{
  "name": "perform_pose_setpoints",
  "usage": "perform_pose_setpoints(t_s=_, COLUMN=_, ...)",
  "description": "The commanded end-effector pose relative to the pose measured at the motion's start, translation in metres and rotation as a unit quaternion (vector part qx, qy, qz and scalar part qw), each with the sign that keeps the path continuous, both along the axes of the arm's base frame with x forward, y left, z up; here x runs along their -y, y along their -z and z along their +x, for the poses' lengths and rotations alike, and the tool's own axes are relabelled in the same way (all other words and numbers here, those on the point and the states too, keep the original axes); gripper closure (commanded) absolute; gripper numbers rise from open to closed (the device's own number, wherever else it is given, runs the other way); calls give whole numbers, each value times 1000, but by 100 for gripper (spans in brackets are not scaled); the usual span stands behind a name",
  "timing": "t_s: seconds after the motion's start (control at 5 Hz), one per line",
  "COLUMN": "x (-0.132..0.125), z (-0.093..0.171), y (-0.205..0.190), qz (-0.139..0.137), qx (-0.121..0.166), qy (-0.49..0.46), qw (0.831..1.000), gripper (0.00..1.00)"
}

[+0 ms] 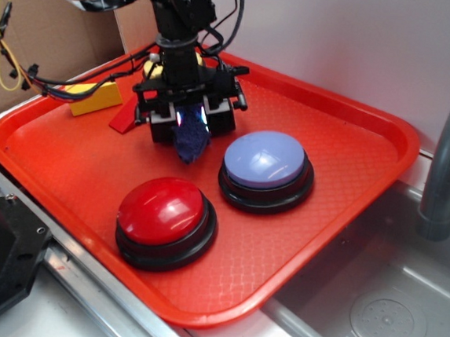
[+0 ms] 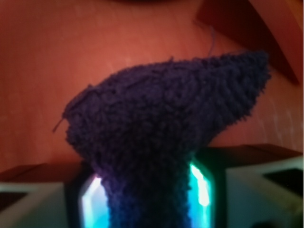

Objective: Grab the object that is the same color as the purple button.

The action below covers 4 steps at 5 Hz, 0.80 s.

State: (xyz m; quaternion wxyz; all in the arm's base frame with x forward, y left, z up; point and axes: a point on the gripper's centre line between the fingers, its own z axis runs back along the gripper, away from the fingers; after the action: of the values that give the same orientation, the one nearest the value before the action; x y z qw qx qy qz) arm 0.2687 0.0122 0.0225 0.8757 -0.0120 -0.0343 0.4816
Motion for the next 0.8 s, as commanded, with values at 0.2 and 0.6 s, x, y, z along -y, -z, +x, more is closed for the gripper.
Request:
perform_pose_setpoints(t_s=0.2, x=-19, z=1, y=-95, qz=24, qx=17, qy=264, qw=964, gripper=100)
perform_pose_setpoints(t_s=0.6, x=-25, z=-51, y=-143, qz=30, qx=33, qy=396, qw=917, gripper=100)
